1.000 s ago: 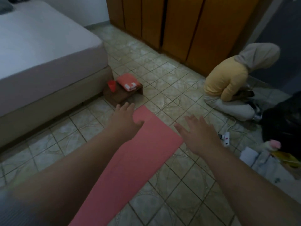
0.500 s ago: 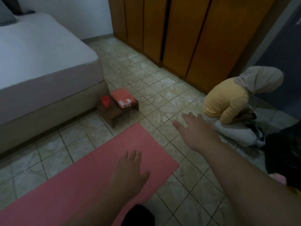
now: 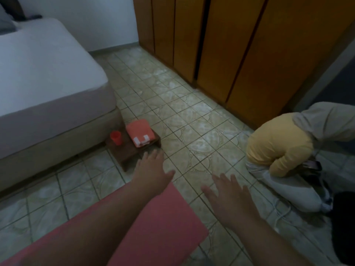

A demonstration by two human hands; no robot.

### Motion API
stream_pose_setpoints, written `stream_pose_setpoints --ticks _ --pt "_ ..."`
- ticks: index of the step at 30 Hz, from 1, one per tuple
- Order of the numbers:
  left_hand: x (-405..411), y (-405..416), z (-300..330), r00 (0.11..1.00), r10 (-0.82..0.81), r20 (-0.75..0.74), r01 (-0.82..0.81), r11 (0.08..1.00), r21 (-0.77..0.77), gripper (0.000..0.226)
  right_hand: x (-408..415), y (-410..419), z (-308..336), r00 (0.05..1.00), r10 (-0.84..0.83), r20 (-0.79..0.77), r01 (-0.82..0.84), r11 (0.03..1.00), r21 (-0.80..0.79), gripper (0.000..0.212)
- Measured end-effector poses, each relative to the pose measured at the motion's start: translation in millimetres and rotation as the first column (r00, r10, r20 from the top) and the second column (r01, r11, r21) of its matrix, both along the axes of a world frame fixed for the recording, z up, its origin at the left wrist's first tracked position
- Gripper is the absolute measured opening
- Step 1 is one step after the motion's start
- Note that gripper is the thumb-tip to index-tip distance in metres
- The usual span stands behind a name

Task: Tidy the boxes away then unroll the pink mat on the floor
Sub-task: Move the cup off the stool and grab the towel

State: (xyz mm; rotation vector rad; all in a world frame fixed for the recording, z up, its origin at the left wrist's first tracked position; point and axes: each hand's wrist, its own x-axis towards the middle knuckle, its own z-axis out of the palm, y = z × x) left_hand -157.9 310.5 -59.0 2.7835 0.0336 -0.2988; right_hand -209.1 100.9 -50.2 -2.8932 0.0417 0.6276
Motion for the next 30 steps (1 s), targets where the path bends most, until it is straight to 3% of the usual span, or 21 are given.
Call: stream_pose_setpoints --ticks 3,6,13,23,30 --pt "62 -12 13 0.995 0.071 0.068 -0.070 0.997 -0.021 0.076 25 -18 -13 0.995 0.037 -0.094 -0.038 0.999 -0.002 0.073" --pt "106 -32 14 0.990 0.122 0.068 -0.120 0.992 -0.033 0.075 78 -35 -12 0.992 0.089 -0.086 -0.089 0.996 0.000 0.075" --pt "166 -75 -18 0.961 0.270 -0.059 -0.272 0.962 -0.038 0.078 254 -50 9 0.960 0.258 0.109 -0.259 0.966 -0.004 0.078" --pt "256 -85 -91 0.875 0.376 -0.307 -0.411 0.910 -0.057 0.084 453 33 2 0.887 0.429 0.170 -0.445 0.893 0.067 0.076" --pt "382 -13 -93 0.841 0.510 -0.178 -0.517 0.856 0.008 0.080 527 57 -43 0.851 0.525 -0.006 -0.523 0.850 0.068 0.070"
